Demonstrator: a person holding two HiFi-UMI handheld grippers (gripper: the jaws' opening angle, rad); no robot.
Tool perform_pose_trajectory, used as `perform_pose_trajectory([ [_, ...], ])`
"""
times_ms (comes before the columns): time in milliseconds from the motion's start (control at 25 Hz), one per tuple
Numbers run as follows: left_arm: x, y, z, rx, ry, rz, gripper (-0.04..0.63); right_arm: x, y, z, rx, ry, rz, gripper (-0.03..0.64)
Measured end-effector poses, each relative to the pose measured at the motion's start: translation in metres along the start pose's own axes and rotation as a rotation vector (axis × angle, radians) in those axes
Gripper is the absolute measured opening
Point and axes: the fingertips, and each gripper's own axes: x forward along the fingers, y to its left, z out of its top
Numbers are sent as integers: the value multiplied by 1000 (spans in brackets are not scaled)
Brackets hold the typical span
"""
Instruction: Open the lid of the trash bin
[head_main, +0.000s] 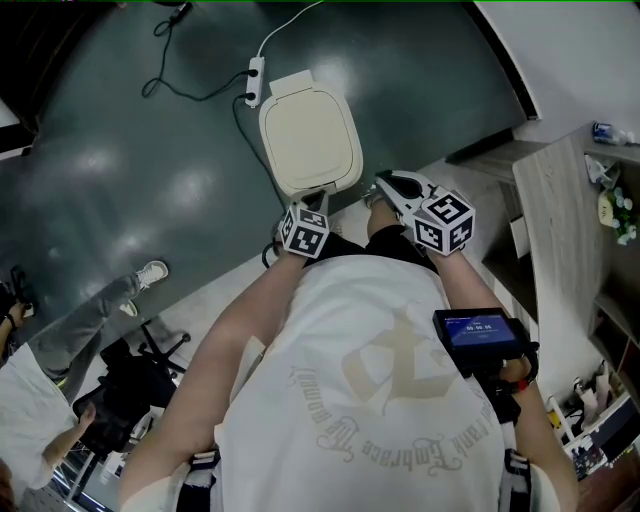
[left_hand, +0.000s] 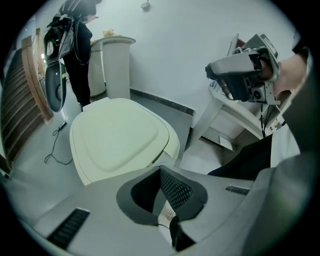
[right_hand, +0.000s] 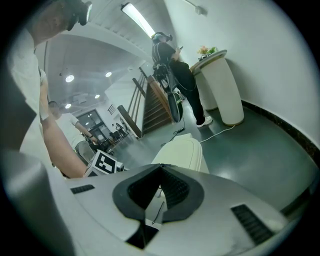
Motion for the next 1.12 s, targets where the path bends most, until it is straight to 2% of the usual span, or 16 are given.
perform_pose_trajectory([
  [320,3,-2,-2,131,4,54,15,1,-1,-1,-2,4,-1,5],
  [720,4,-5,-2,133,14,50,15,-1,-4,-4,7,11,-12,5],
  [920,-5,-3,-5,122,12,44,15,2,9,-2,-2,6,-12,5],
  [1120,-4,0,-8,74,12,25,15,5,9,-2,-3,7,-16,5],
])
